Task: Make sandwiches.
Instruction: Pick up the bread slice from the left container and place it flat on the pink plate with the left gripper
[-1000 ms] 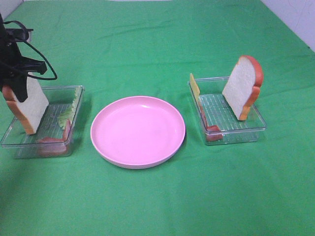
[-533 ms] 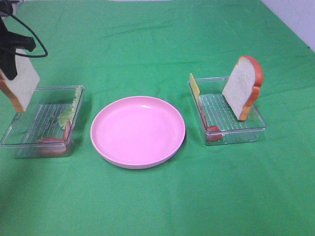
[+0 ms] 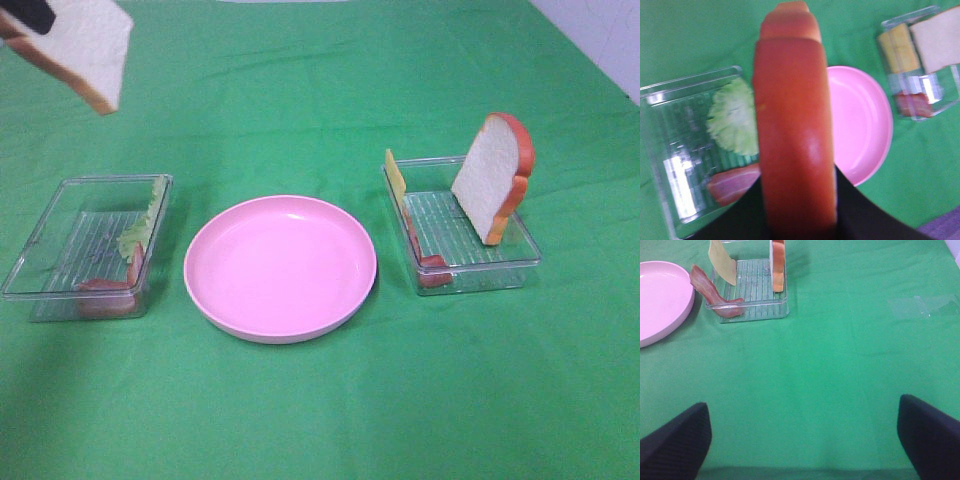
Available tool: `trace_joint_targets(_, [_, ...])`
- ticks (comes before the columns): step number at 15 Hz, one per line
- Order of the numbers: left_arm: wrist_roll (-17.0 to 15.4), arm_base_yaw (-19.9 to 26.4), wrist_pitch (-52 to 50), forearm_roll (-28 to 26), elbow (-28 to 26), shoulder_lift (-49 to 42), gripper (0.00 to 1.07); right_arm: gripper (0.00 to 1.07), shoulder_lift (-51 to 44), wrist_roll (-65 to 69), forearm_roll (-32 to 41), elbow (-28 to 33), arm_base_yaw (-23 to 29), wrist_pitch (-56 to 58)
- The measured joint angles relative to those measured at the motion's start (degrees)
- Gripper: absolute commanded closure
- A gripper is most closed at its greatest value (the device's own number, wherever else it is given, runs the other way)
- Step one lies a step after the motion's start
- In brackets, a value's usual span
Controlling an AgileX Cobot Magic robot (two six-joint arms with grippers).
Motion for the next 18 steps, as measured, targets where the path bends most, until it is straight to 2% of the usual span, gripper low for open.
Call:
trace_joint_targets(1, [0.7,-1.2,0.0,-3.4,0.1,0.1,1.07,0.11,0.0,0.0,0.0,0.0,0.0,0.0])
trace_joint_targets(2, [1.0,-6.5,-1.4,-6.4,2.1,1.0,1.07,0.11,0.0,0.0,0.0,0.0,0.0,0.0])
trace_joint_targets(4, [1.0,-12.0,-5.0,-7.5,5.5,3.7,1.07,0.11,0.0,0.0,0.0,0.0,0.0,0.0])
trace_joint_targets(6, [0.7,-14.7,-7.3,-8.8,8.1,6.9,1.07,0.11,0.0,0.0,0.0,0.0,0.0,0.0])
trace_joint_targets(10, [-0.7,-17.9,-9.5,-12.1,9.0,14.6,1.07,0.11,0.0,0.0,0.0,0.0,0.0,0.0])
trace_joint_targets(15, [-5.1,-21.0,-13.2,-12.6,9.0,22.3,1.07,0.11,0.0,0.0,0.0,0.0,0.0,0.0])
trace_joint_targets(18, [-5.4,-21.8,-14.5,-13.1,9.0,24.8,1.07,0.11,0.0,0.0,0.0,0.0,0.0,0.0])
